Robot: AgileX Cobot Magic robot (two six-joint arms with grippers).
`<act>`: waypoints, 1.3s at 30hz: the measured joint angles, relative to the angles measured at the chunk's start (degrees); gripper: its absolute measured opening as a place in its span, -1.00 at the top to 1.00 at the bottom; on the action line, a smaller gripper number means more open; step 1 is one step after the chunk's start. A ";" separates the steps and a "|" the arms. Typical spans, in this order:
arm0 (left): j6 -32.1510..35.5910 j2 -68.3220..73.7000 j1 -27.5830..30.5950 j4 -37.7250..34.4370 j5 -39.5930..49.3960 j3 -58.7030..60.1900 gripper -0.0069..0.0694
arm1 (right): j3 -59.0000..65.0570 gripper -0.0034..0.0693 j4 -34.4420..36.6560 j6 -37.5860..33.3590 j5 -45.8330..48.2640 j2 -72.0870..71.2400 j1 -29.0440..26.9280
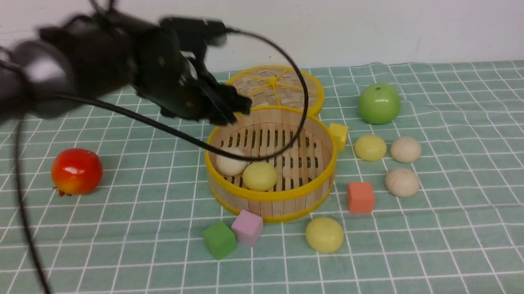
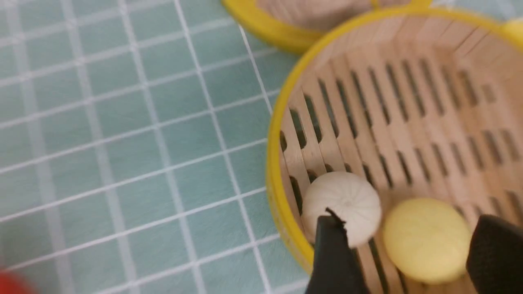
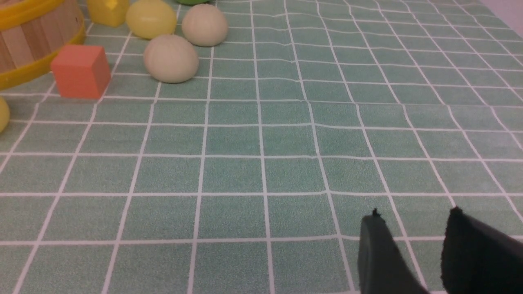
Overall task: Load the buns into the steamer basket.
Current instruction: Use the right arm to grab a steamed stuffed bun
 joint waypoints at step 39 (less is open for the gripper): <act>-16.82 -88.41 0.00 -4.89 25.53 42.00 0.86 | 0.00 0.25 0.00 0.00 0.00 0.00 0.00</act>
